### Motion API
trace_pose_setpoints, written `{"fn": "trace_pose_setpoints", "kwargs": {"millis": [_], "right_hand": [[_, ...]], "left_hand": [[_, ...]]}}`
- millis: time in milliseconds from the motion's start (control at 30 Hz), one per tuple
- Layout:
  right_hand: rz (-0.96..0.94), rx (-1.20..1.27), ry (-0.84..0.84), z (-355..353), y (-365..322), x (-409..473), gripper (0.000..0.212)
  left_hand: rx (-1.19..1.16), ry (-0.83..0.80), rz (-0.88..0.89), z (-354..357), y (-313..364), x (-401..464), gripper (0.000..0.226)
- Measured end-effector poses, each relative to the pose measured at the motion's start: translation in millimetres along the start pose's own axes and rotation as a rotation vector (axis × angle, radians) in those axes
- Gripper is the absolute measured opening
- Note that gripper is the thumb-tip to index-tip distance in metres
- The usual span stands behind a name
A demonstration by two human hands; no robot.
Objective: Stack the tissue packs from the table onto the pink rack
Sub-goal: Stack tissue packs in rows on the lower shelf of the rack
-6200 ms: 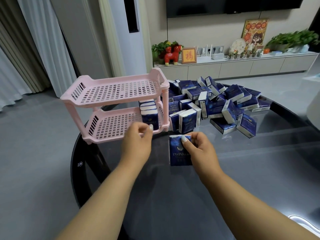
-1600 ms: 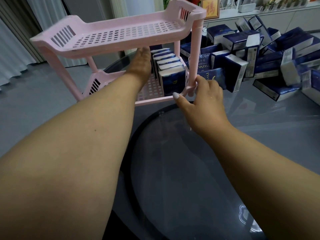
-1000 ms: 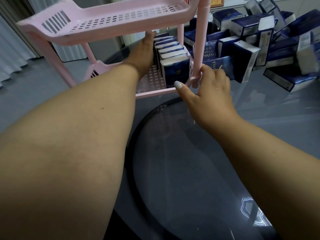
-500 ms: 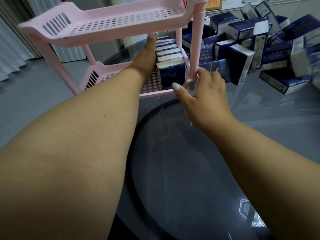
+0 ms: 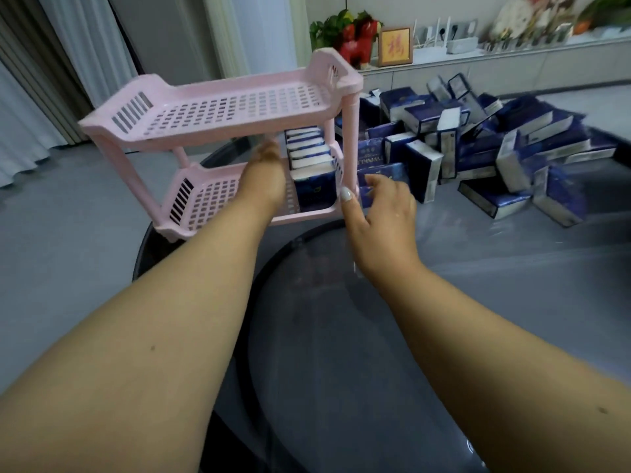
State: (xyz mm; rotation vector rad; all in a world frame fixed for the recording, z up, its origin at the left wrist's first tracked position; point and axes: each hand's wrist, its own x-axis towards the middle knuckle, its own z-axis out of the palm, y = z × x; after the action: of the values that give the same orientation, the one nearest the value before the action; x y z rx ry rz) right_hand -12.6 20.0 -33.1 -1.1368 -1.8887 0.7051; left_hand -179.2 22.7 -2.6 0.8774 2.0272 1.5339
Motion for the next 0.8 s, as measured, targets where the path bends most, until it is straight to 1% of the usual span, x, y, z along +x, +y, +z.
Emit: {"fn": "trace_pose_setpoints", "kwargs": {"millis": [67,200,267,333,400,467,500,533,600,633,700,767,800], "right_hand": [[0.007,-0.014,0.040,-5,-2,-1,0.049],[0.032,-0.107,0.153,-33,-9,13,0.050],[0.041,-0.209,0.193,-56,-8,34,0.053],[0.045,-0.309,0.147,-79,-1,63,0.060],[0.020,-0.424,-0.028,-97,10,92,0.065],[-0.048,-0.524,-0.259,-105,17,105,0.058],[-0.093,-0.551,-0.335,-107,17,103,0.051],[-0.148,-0.562,-0.365,-108,17,95,0.044],[-0.280,-0.564,-0.357,-112,15,67,0.039],[-0.338,-0.548,-0.360,-116,15,49,0.038],[-0.413,-0.493,-0.353,-128,20,22,0.044],[-0.412,-0.472,-0.268,-144,33,20,0.047],[-0.363,-0.446,-0.203,-152,41,26,0.045]], "left_hand": [[0.016,0.036,0.029,-2,5,-28,0.058],[-0.032,0.049,0.098,4,19,-86,0.051],[-0.036,0.113,0.122,9,19,-104,0.048],[0.026,0.213,0.154,16,13,-120,0.041],[0.117,0.277,0.209,25,6,-138,0.029],[0.175,0.228,0.313,38,1,-154,0.018],[0.206,0.180,0.386,44,0,-160,0.020],[0.234,0.136,0.453,50,1,-163,0.026],[0.261,0.081,0.539,60,5,-165,0.042],[0.261,0.068,0.553,65,7,-164,0.046],[0.262,0.044,0.558,73,14,-161,0.050],[0.306,0.005,0.559,82,25,-155,0.051],[0.352,-0.016,0.558,88,33,-149,0.051]]}}
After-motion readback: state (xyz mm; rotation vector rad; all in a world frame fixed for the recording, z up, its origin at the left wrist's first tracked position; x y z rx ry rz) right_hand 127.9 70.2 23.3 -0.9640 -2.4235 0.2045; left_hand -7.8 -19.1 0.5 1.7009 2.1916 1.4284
